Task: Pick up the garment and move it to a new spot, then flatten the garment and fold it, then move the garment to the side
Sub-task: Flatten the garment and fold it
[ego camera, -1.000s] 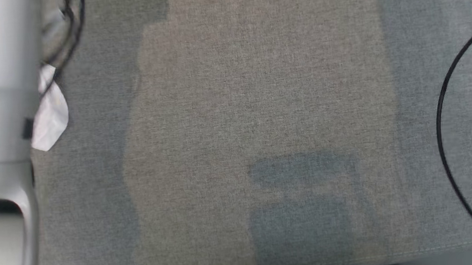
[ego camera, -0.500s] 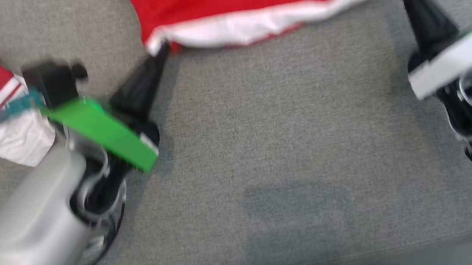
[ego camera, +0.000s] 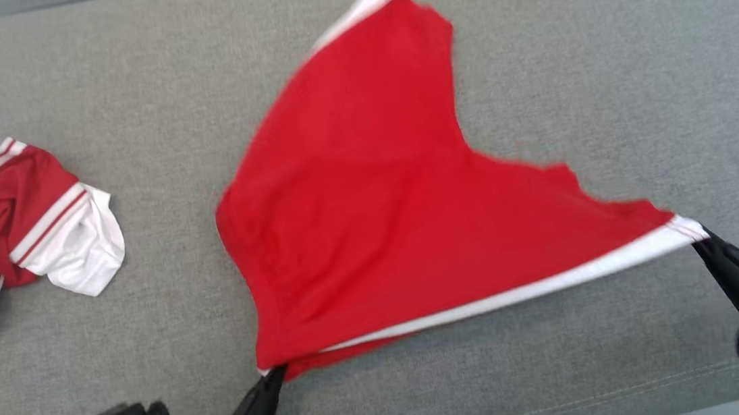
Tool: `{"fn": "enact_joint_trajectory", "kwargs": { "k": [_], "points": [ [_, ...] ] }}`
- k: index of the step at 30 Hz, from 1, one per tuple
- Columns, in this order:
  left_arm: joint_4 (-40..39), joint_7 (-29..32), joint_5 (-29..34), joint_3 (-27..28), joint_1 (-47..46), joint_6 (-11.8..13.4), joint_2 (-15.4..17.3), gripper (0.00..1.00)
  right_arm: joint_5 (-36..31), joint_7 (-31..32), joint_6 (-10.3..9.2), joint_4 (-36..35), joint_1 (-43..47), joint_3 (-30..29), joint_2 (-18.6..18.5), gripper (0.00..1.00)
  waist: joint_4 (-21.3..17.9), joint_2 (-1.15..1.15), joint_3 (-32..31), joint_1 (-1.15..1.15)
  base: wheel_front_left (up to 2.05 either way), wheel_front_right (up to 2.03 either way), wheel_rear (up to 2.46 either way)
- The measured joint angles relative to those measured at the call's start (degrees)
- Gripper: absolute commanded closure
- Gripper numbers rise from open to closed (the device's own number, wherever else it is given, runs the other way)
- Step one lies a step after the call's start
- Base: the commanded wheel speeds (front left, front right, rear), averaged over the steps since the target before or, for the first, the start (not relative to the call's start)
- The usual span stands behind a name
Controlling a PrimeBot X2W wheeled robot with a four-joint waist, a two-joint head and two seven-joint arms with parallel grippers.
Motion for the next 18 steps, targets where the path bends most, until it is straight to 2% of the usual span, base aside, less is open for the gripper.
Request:
{"fn": "enact_joint_trajectory", "kwargs": {
  "k": [4, 8, 10, 12, 18],
  "points": [
    [-8.21, -0.16, -0.40, 6.38, 8.27, 2.56, -1.53, 1.00, -0.52, 3.34, 0.00, -9.49, 9.71, -8.48, 0.30, 1.00, 0.00, 0.00, -2.12, 0.00, 0.00, 0.00, 0.00],
    [-12.45, 0.40, 0.56, 7.37, 8.65, 3.37, -1.79, 1.00, -1.30, 9.05, -0.01, -16.33, 8.39, -12.49, 2.24, 1.00, 0.34, 0.00, -1.40, 0.00, 0.00, 0.00, 0.00],
    [-12.61, 2.57, 0.09, 7.78, 5.62, 4.05, -2.26, 1.00, -1.47, 12.78, -0.03, -16.85, 3.08, -12.74, 3.08, 1.00, 0.58, 0.00, -0.51, 0.00, 0.00, 0.00, 0.00],
    [-12.11, 4.39, -2.00, 9.25, 1.21, 4.50, -4.38, 1.00, -1.51, 16.64, -0.03, -15.32, -4.46, -11.84, 3.91, 1.00, 0.91, 0.00, 0.69, 0.00, 0.00, 0.00, 0.00],
    [-4.36, 9.51, -7.69, 12.69, -12.46, 5.55, -10.94, 1.00, -4.37, 25.95, -0.07, -1.96, -28.48, -7.78, 8.21, 1.00, 3.39, 0.00, 5.17, 0.00, 0.00, 0.00, 0.00]
  ]
}}
